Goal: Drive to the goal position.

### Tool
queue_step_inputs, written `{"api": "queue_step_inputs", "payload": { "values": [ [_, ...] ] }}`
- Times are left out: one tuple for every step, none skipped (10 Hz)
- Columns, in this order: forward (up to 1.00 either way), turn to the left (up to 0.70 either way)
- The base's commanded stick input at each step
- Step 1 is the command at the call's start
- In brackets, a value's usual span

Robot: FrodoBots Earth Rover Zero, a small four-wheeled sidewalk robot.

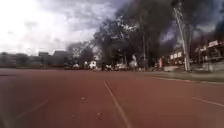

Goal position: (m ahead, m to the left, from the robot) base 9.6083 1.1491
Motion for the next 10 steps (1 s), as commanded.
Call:
{"api": "queue_step_inputs", "payload": {
  "values": [
    [0.70,0.00],
    [0.70,0.00],
    [0.70,0.00],
    [0.70,0.00],
    [0.70,0.00],
    [0.70,0.00],
    [0.70,0.00],
    [0.70,0.00],
    [0.70,0.00],
    [0.70,0.00]
  ]
}}
